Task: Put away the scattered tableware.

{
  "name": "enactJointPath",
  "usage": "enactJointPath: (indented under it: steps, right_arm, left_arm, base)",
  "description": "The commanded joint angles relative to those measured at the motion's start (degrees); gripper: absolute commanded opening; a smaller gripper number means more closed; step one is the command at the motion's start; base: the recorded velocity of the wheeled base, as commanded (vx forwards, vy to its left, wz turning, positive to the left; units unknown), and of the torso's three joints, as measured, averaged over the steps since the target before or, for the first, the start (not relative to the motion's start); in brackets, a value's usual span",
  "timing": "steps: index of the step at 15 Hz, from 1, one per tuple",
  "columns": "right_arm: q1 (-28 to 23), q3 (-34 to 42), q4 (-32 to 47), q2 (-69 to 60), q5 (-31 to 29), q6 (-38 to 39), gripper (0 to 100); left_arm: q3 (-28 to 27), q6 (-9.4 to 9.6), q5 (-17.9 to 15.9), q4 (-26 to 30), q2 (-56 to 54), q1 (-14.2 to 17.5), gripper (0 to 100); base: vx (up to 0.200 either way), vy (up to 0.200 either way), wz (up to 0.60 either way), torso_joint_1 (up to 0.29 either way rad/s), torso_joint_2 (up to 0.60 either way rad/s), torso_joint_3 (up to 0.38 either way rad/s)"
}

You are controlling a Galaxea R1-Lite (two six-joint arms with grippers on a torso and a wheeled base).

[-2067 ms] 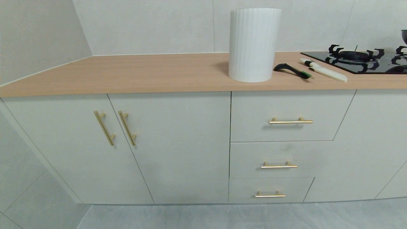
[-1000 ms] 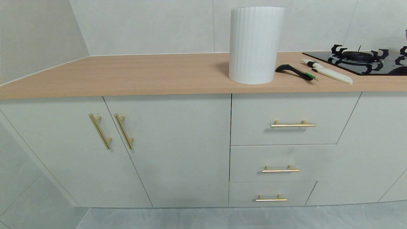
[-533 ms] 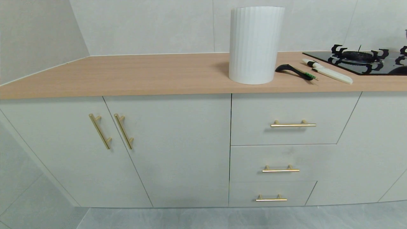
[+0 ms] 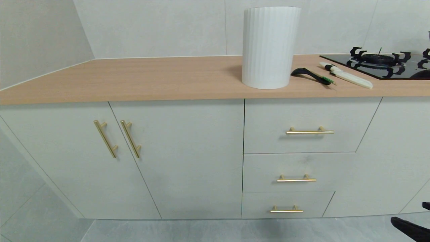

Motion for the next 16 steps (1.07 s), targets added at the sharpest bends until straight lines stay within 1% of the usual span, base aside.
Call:
enactJointPath:
  steps: [1,4,5,7,10,13,14,16]
  right_arm:
    - [5.48,-8.17,-0.07,15.92,-0.49,-0.09,100]
    - [5.83,-15.03,0.02,23.74,-0.49,-0.62,100]
    - [5.91,-18.99,0.10,27.87,-0.58,-1.94,100]
    - [5.91,-22.24,-0.07,32.53,-0.58,-2.20,100]
    - [7.32,-21.97,-0.16,38.77,-0.40,-2.11,100]
    - [7.32,-21.53,-1.57,46.51,-0.67,-2.03,100]
    - [7.23,-20.92,-5.08,51.16,-2.07,-2.03,100]
    - [7.06,-20.13,-11.15,56.26,-5.24,-1.76,100]
  left_arm:
    - [0.00,0.00,0.00,-0.01,0.02,0.00,100]
    - [0.00,0.09,0.00,-0.01,0.02,0.00,100]
    - [0.00,0.00,0.00,-0.01,0.02,-0.08,100]
    - [0.00,0.09,0.00,-0.01,0.02,0.00,100]
    - [0.00,0.00,0.00,-0.01,0.02,0.00,100]
    - [0.00,0.00,0.00,-0.01,0.02,0.00,100]
    - [0.00,0.00,0.00,-0.01,0.02,-0.08,100]
    - [0.00,0.00,0.00,-0.01,0.02,0.00,100]
  base:
    - [0.000,0.000,0.00,0.000,0.00,0.000]
    - [0.000,0.000,0.00,0.000,0.00,0.000]
    - [0.000,0.000,0.00,0.000,0.00,0.000]
    - [0.000,0.000,0.00,0.000,0.00,0.000]
    - [0.000,0.000,0.00,0.000,0.00,0.000]
    - [0.000,0.000,0.00,0.000,0.00,0.000]
    - [0.000,0.000,0.00,0.000,0.00,0.000]
    - [0.000,0.000,0.00,0.000,0.00,0.000]
